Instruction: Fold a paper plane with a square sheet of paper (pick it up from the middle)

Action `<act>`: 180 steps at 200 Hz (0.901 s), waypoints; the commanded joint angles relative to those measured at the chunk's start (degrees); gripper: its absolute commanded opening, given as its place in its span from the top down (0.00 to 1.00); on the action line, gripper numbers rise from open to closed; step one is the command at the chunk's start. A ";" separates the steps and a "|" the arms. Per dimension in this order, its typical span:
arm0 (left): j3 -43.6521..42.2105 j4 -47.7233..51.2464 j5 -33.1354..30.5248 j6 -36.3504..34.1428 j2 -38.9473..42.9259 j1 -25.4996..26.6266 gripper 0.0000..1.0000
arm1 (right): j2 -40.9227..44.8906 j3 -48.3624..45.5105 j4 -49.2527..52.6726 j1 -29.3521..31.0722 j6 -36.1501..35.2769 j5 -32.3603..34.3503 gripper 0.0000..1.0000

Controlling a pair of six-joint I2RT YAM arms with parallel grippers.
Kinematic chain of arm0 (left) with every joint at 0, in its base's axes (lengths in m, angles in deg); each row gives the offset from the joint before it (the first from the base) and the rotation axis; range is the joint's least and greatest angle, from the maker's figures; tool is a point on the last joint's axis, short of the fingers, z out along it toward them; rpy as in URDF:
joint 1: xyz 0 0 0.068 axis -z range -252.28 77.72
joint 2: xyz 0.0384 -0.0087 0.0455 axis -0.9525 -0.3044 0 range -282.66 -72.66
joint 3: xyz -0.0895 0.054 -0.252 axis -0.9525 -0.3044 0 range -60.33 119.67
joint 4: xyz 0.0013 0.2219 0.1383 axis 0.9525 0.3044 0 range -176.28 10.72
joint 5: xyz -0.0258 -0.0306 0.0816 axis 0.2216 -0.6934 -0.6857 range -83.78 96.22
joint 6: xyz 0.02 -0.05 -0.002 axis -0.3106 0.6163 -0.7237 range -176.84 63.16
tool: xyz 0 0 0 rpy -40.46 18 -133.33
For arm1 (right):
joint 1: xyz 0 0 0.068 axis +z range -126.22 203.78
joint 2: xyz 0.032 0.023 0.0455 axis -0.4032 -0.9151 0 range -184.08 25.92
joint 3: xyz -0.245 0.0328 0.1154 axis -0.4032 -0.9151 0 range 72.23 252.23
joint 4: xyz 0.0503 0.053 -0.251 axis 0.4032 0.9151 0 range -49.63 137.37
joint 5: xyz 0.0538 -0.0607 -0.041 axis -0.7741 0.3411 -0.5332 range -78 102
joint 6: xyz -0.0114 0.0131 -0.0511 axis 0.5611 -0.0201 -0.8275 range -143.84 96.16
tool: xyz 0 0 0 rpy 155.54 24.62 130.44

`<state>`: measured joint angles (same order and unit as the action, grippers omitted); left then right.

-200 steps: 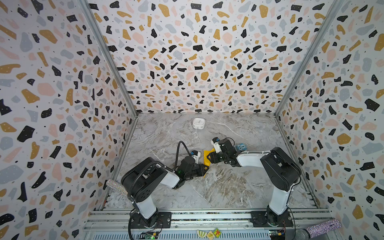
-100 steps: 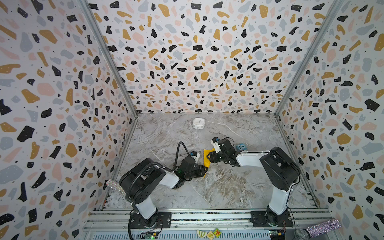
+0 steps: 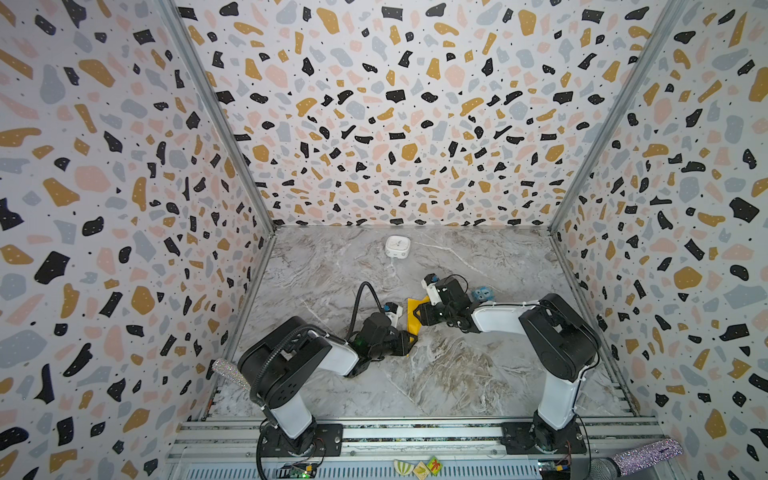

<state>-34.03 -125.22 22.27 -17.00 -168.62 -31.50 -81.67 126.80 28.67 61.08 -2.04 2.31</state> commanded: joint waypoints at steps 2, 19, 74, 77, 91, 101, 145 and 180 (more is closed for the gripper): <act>0.44 4.86 -0.97 -2.95 2.00 0.22 0.66 | -6.32 -4.22 17.41 -0.12 1.92 2.40 0.42; 0.69 6.54 -1.92 -4.04 2.66 0.35 0.67 | -6.51 -4.27 17.45 -0.16 2.01 2.53 0.42; 0.37 6.70 -2.70 -4.46 1.52 0.36 0.70 | -6.90 -4.07 17.46 -0.18 2.16 2.47 0.43; 0.29 6.69 -2.83 -4.43 1.55 0.36 0.70 | -6.92 -4.03 17.43 -0.13 2.16 2.46 0.43; -0.06 6.59 -3.53 -4.42 1.89 0.36 0.72 | -7.05 -4.03 17.54 -0.14 2.17 2.45 0.44; -0.47 6.36 -4.05 -4.17 2.16 0.36 0.74 | -7.16 -4.03 17.55 -0.12 2.15 2.57 0.44; -1.60 4.62 -4.49 -2.01 1.92 0.27 0.82 | -7.35 -4.05 17.59 -0.12 2.19 2.64 0.44; -2.18 4.07 -4.56 -1.16 1.99 0.09 0.86 | -7.05 -3.94 17.62 -0.28 2.27 2.17 0.44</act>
<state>-34.83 -121.39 18.93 -18.77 -166.61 -31.35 -82.39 127.17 28.62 61.08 -1.80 2.87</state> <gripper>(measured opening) 0.148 0.558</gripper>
